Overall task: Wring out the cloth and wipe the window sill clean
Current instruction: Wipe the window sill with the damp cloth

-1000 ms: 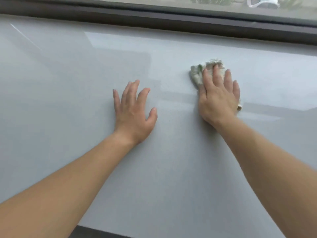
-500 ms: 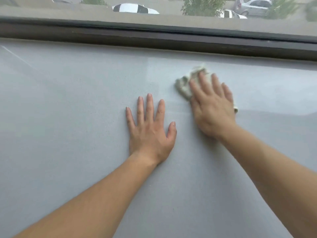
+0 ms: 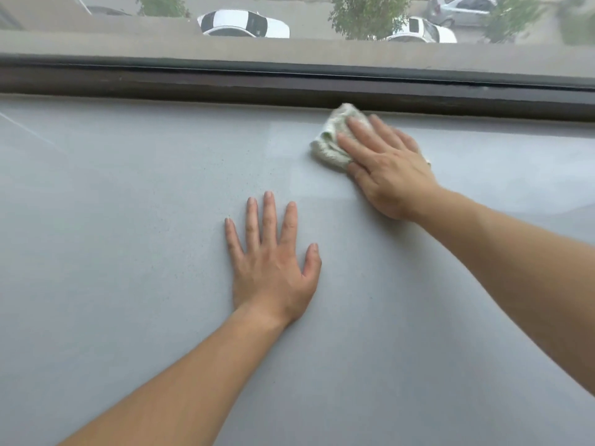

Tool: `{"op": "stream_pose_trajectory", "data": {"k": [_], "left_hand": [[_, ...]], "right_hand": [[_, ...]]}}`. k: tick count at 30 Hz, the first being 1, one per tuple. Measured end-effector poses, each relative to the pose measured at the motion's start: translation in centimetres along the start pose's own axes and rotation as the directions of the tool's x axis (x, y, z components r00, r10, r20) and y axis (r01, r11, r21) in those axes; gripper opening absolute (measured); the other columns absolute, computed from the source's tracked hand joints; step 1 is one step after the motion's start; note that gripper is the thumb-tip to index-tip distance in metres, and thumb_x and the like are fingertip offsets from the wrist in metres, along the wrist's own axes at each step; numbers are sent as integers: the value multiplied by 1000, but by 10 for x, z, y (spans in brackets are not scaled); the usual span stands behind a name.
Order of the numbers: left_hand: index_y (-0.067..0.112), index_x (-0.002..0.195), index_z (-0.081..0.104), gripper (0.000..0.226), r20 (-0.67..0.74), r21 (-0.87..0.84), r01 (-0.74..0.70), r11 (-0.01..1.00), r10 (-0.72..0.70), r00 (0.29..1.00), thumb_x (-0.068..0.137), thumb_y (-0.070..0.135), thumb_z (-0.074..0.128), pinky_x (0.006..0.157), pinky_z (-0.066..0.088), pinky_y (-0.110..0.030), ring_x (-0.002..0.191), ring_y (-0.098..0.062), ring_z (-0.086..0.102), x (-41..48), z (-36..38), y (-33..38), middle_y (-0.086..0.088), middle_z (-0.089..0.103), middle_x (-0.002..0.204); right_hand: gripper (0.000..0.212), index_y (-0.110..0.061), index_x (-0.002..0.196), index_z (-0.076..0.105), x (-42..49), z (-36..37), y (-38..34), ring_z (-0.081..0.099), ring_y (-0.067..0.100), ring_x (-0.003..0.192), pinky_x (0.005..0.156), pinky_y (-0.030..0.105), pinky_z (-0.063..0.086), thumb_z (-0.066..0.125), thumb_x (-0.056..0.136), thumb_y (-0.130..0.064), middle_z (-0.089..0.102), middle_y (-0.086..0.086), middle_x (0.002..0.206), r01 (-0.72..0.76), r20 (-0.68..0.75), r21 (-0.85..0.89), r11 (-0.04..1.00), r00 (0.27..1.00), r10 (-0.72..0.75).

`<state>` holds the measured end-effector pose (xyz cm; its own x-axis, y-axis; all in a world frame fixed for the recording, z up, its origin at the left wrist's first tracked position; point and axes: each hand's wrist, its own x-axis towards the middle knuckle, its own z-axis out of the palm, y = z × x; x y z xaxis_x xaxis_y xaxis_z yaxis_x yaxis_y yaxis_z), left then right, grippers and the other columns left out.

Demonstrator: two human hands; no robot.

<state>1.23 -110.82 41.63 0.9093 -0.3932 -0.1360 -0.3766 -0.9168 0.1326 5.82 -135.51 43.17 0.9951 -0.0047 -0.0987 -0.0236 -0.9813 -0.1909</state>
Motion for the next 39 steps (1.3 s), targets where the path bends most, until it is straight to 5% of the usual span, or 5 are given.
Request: {"op": "stream_pose_trajectory", "data": {"k": [8, 14, 19, 31, 39], "left_hand": [[24, 158, 5, 73, 30, 23, 10, 1000, -11, 999, 94, 57, 15, 119, -4, -60, 152, -28, -15, -1, -2, 3, -8, -8, 167], [26, 158, 4, 74, 31, 22, 15, 1000, -16, 999, 93, 58, 14, 119, -5, -59, 152, -26, -16, -2, -2, 3, -6, -9, 167], [26, 158, 4, 75, 21, 24, 27, 999, -27, 999, 92, 59, 13, 120, -7, -58, 152, -24, -16, -3, -4, 4, -5, -9, 167], [24, 154, 26, 75, -44, -93, 28, 995, -32, 999, 89, 60, 22, 120, -8, -56, 154, -22, -2, -8, -2, 4, -7, 5, 167], [15, 138, 52, 61, -149, -242, -19, 970, -18, 989, 90, 50, 39, 121, 6, -59, 150, -29, 23, -125, 4, 50, -15, 31, 159]], "right_hand": [[52, -39, 154, 20, -58, -5, 58, 8, 26, 153, 121, 48, 10, 23, 103, -48, 8, -7, 167, -602, -95, 123, 789, 784, 613], [55, -44, 155, 18, -104, -4, 49, 4, 19, 154, 121, 40, 7, 15, 101, -56, 7, -15, 166, -92, 28, -17, 996, 995, 92], [53, -41, 156, 16, -81, -5, 72, 3, 23, 153, 122, 44, 6, 19, 103, -50, 5, -9, 167, -523, -72, 77, 849, 846, 528], [55, -39, 157, 12, -137, -3, 65, -3, 23, 154, 122, 45, 3, 17, 102, -48, 1, -9, 168, -496, -8, 109, 862, 866, 500], [55, -42, 156, 19, -215, 14, 24, 5, 21, 154, 122, 43, 9, 20, 102, -50, 10, -13, 166, 48, 57, -9, 999, 997, -47]]}}
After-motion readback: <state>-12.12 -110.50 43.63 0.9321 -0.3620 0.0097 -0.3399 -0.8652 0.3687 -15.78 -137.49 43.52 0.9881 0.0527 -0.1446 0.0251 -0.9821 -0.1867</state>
